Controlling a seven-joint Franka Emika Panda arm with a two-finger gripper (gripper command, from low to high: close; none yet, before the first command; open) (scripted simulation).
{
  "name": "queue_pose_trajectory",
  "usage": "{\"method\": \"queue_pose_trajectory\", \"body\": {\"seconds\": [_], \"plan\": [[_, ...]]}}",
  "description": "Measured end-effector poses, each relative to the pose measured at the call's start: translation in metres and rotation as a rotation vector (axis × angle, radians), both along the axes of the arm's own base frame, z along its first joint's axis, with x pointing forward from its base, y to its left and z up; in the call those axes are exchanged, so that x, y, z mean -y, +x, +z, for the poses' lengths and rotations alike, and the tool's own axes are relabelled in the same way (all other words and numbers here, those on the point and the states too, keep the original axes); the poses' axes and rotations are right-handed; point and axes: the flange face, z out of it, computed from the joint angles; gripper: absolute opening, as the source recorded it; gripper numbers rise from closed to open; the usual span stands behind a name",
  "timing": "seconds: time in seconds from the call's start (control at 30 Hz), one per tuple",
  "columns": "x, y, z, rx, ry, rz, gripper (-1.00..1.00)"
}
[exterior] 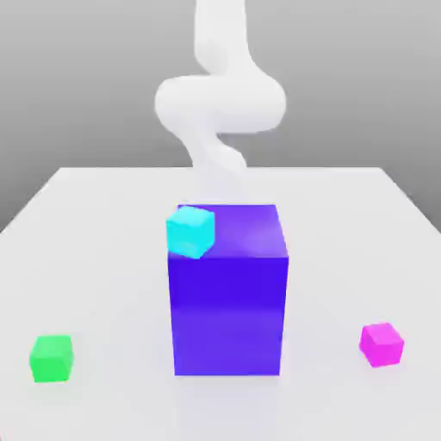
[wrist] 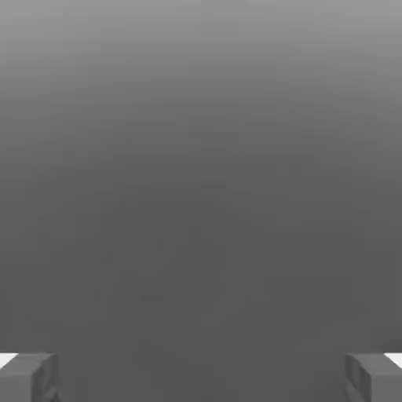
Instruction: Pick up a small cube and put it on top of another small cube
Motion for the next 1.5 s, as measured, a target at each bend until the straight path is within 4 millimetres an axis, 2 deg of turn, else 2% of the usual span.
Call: {"method": "queue_pose_trajectory", "body": {"seconds": [0.07,0.17,0.27,0.37,0.53,0.6,0.7,0.77,0.8,0.97,1.0,1.23,1.43,1.5], "plan": [[-0.024,0.024,-0.04,-0.064,-0.003,0.013,0.0],[-0.059,0.048,-0.1,-0.155,-0.01,0.035,0.0],[-0.093,0.061,-0.162,-0.244,-0.019,0.057,0.0],[-0.127,0.063,-0.225,-0.332,-0.029,0.083,0.0],[-0.177,0.042,-0.329,-0.48,-0.049,0.127,0.0],[-0.201,0.022,-0.368,-0.54,-0.061,0.159,0.0],[-0.223,-0.01,-0.424,-0.63,-0.075,0.187,0.0],[-0.233,-0.034,-0.459,-0.691,-0.081,0.196,0.0],[-0.235,-0.039,-0.472,-0.705,-0.081,0.198,0.0],[-0.237,-0.045,-0.53,-0.72,-0.081,0.199,0.0],[-0.237,-0.045,-0.537,-0.72,-0.082,0.2,-1.0],[-0.237,-0.046,-0.537,-0.719,-0.082,0.2,-1.0],[-0.237,-0.043,-0.48,-0.719,-0.094,0.202,-1.0],[-0.216,-0.02,-0.47,-0.722,-0.109,0.162,-1.0]]}}
